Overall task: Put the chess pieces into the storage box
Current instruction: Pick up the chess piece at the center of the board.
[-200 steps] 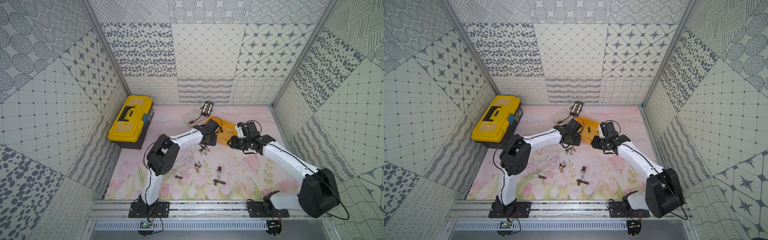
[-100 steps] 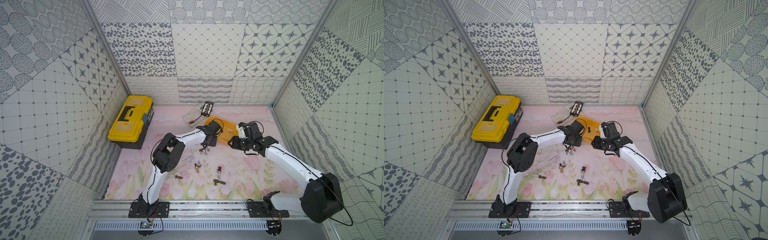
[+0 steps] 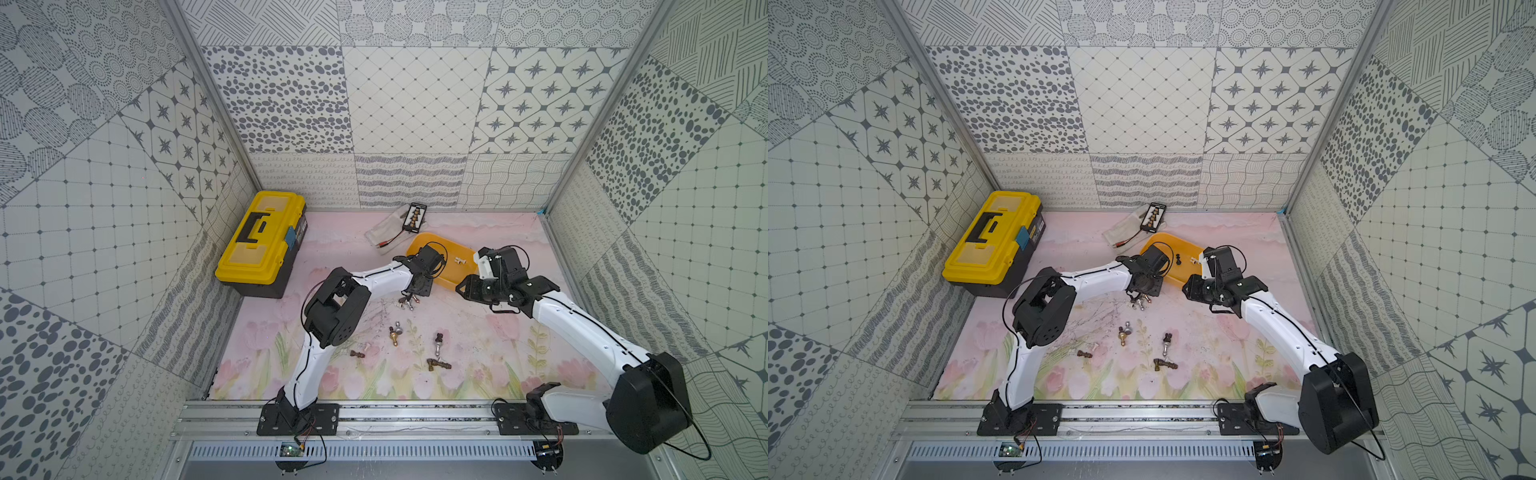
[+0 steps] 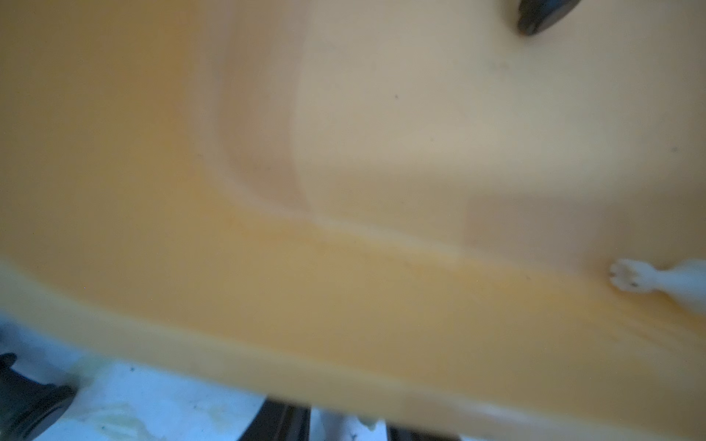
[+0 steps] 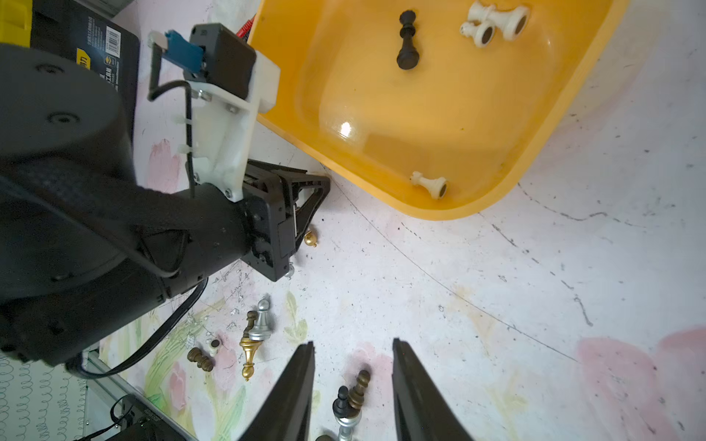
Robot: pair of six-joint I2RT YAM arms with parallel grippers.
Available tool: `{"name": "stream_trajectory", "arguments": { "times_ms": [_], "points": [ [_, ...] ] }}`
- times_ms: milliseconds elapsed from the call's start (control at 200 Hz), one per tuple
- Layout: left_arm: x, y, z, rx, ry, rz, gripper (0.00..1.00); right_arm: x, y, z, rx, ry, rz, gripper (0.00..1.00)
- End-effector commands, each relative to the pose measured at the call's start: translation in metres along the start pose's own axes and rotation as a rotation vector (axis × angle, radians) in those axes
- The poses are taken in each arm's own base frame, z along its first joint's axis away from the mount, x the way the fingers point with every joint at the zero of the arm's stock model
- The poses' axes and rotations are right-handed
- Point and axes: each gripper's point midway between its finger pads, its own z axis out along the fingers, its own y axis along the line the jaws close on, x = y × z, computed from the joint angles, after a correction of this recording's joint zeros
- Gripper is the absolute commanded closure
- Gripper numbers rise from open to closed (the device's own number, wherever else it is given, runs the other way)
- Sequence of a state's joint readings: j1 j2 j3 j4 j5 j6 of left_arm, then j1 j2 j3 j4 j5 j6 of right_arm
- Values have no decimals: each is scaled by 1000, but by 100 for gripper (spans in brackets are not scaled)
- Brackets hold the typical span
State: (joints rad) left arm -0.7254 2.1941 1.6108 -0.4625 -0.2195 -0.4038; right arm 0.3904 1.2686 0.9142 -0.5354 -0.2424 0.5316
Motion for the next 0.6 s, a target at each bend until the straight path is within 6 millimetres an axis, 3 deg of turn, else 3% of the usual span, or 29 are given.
{"name": "stream_trajectory", "arguments": {
  "times_ms": [0,145,290,595],
  "points": [
    [45,10,7,-47,174,68,73,-6,6,-7,-27,-32,-10,61],
    [41,9,6,-49,181,78,85,-11,7,-14,-23,-61,-23,61],
    [27,6,-7,-37,144,81,99,-16,10,-23,-30,-94,-29,60],
    [-1,1,-44,-3,64,60,99,-26,9,-31,-32,-133,-38,60]
  ]
}}
